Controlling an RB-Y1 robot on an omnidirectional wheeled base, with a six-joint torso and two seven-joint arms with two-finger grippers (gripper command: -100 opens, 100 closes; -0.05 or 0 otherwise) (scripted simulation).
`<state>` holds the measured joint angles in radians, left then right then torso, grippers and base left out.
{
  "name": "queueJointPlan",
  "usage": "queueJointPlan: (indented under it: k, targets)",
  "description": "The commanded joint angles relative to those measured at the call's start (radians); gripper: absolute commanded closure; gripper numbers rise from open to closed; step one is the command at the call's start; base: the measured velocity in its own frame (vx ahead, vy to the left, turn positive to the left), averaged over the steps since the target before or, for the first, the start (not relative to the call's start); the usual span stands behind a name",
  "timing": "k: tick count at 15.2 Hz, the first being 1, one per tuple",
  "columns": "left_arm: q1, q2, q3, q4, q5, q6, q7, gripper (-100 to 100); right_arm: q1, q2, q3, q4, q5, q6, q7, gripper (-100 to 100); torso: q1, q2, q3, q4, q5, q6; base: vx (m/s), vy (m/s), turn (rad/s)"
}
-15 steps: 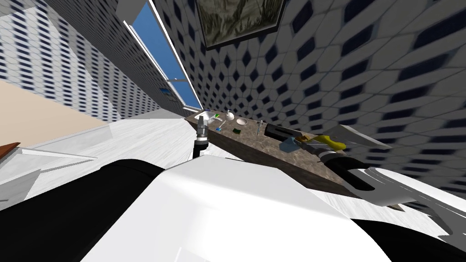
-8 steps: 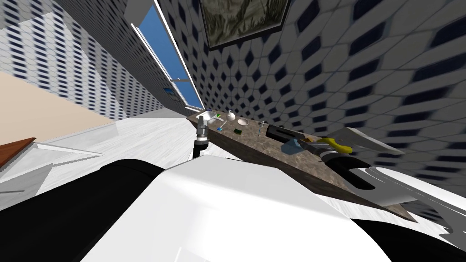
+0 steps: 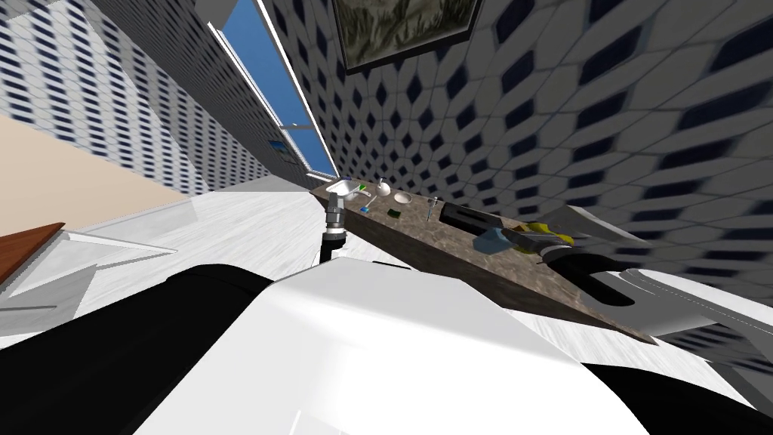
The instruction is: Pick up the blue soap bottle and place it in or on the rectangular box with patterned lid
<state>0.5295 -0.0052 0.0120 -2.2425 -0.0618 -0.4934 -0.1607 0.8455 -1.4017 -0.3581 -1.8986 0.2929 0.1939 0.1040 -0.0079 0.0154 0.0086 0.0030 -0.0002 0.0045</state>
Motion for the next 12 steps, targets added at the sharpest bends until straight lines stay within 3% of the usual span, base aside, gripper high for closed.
queueJointPlan:
  k: [1, 2, 12]
  targets:
    - [0.000, 0.000, 0.000, 0.000, 0.000, 0.000, 0.000, 0, 0.004, -0.047, -0.025, 0.030, -0.048, 0.026, -0.022, 100, 0.000, 0.000, 0.000, 0.000, 0.000, 0.000, -0.184, -0.132, -0.013]
    - [0.000, 0.000, 0.000, 0.000, 0.000, 0.000, 0.000, 0, 0.004, -0.047, -0.025, 0.030, -0.048, 0.026, -0.022, 100, -0.002, 0.000, 0.000, 0.000, 0.000, 0.000, -0.134, -0.124, -0.008]
    - [0.000, 0.000, 0.000, 0.000, 0.000, 0.000, 0.000, 0, 0.012, -0.267, -0.120, 0.166, -0.260, 0.125, -0.110, 100, 0.000, -0.005, -0.002, 0.000, 0.002, 0.000, -0.107, -0.125, -0.001]
